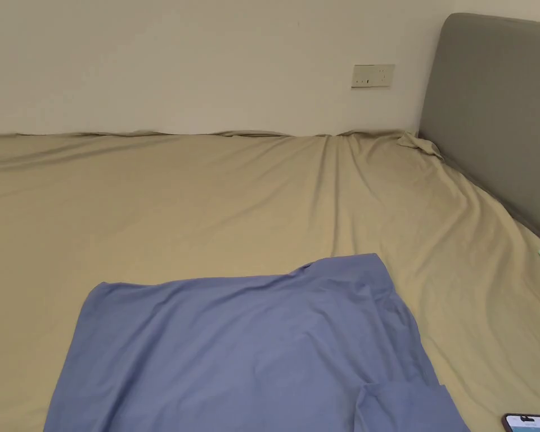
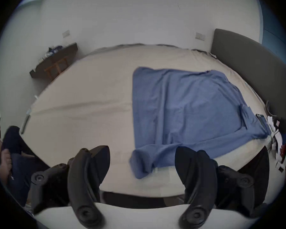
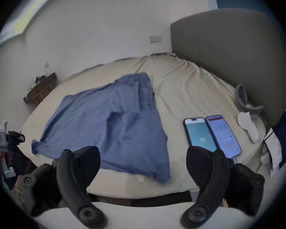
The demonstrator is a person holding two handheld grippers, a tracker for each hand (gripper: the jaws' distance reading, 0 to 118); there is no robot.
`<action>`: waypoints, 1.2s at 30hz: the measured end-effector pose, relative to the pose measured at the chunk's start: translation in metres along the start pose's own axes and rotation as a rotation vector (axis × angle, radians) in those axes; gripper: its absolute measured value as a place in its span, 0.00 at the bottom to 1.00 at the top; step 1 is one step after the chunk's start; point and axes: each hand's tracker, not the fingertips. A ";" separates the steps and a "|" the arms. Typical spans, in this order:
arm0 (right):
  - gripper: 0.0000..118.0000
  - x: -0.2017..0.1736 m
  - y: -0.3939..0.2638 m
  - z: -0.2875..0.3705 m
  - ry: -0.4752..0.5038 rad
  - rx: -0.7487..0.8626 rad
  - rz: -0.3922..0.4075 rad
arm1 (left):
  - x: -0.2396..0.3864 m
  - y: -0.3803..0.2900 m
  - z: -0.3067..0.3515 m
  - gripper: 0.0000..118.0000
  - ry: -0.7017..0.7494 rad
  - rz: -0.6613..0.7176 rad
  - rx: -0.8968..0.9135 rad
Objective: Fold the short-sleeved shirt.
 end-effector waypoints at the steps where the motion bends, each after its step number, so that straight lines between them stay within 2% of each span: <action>1: 0.94 -0.006 0.005 0.011 -0.001 0.008 -0.004 | 0.000 0.003 0.019 0.78 0.012 -0.016 0.029; 2: 0.93 -0.012 0.009 0.021 0.000 0.030 -0.015 | -0.002 0.006 0.035 0.69 0.004 -0.016 0.063; 3: 0.83 -0.016 0.011 0.030 0.021 0.035 -0.022 | -0.003 0.006 0.051 0.45 -0.004 -0.001 0.110; 4: 0.39 -0.022 0.012 0.038 0.072 0.051 -0.021 | -0.002 0.005 0.062 0.00 0.005 0.016 0.152; 5: 0.02 -0.028 0.013 0.044 0.092 0.049 -0.007 | -0.002 0.005 0.071 0.00 0.007 0.026 0.193; 7: 0.02 -0.042 0.008 0.044 -0.010 0.047 0.046 | 0.002 -0.002 0.080 0.00 0.082 0.009 0.173; 9: 0.02 -0.045 0.001 0.038 0.070 0.023 0.070 | 0.000 -0.006 0.078 0.00 0.043 0.020 0.138; 13: 0.02 -0.048 -0.001 0.029 0.096 0.003 0.045 | 0.012 -0.014 0.058 0.00 0.018 0.022 0.077; 16: 0.02 -0.046 -0.003 0.023 0.114 -0.008 0.042 | 0.013 -0.022 0.021 0.00 -0.120 0.082 -0.052; 17: 0.02 -0.046 -0.004 0.021 0.122 -0.015 0.044 | 0.015 -0.024 0.004 0.12 -0.151 0.104 -0.085; 18: 0.02 -0.047 -0.004 0.020 0.121 -0.021 0.049 | 0.014 -0.029 -0.011 0.42 -0.150 0.122 -0.112; 19: 0.02 -0.048 -0.005 0.019 0.120 -0.027 0.055 | 0.014 -0.033 -0.026 0.83 -0.132 0.102 -0.129; 20: 0.02 -0.049 -0.001 0.020 0.120 -0.032 0.059 | 0.015 -0.036 -0.040 0.86 -0.112 0.082 -0.164; 23: 0.02 -0.051 -0.003 0.015 0.118 -0.050 0.043 | 0.013 -0.032 -0.072 0.86 -0.077 0.069 -0.194; 27: 0.02 -0.062 -0.008 0.001 0.133 -0.104 0.022 | 0.003 -0.027 -0.104 0.84 -0.107 0.119 -0.221; 28: 0.02 -0.065 -0.007 -0.002 0.140 -0.121 0.025 | 0.003 -0.027 -0.110 0.69 -0.106 0.113 -0.222; 30: 0.02 -0.071 -0.011 -0.007 0.154 -0.141 0.028 | -0.002 -0.027 -0.118 0.09 -0.169 0.145 -0.230; 31: 0.02 -0.073 -0.012 -0.009 0.159 -0.150 0.030 | -0.003 -0.026 -0.123 0.09 -0.210 0.178 -0.252; 32: 0.02 -0.075 -0.013 -0.012 0.158 -0.160 0.034 | 0.000 -0.028 -0.121 0.09 -0.226 0.271 -0.255; 34: 0.02 -0.075 -0.016 -0.018 0.135 -0.183 0.045 | 0.009 -0.021 -0.113 0.09 -0.140 0.165 -0.235; 36: 0.02 -0.067 -0.019 -0.026 0.135 -0.201 0.033 | 0.013 -0.020 -0.109 0.09 -0.138 0.163 -0.232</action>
